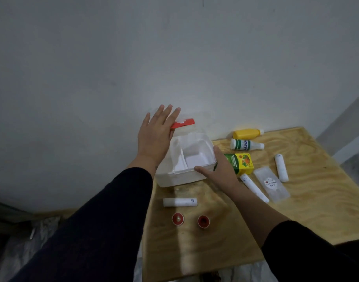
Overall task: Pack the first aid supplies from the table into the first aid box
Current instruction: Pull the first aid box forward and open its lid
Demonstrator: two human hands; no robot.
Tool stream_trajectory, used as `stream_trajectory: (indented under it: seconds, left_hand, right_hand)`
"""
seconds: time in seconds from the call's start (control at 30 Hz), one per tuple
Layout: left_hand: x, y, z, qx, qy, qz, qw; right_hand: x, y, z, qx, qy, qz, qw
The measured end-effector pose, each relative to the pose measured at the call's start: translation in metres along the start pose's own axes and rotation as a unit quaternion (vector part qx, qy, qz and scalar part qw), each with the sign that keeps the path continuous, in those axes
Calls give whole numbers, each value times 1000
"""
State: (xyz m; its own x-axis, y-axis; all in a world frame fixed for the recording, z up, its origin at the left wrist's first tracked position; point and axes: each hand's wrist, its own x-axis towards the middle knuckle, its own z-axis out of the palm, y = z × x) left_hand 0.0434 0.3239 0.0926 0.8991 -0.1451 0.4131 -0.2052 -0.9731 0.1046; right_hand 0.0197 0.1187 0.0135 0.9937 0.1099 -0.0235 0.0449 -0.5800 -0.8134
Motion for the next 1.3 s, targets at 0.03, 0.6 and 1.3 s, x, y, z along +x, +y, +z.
stream_trajectory:
  seconds: [0.03, 0.6, 1.3]
  left_hand:
    - [2, 0, 2, 4, -5, -8, 1000]
    - [24, -6, 9, 31, 19, -37, 999]
    - [23, 2, 16, 89, -76, -59, 991]
  right_hand:
    - [1, -1, 1, -8, -4, 9, 1000]
    - [10, -1, 4, -25, -18, 36, 999]
    - [-14, 4, -2, -38, -29, 48, 998]
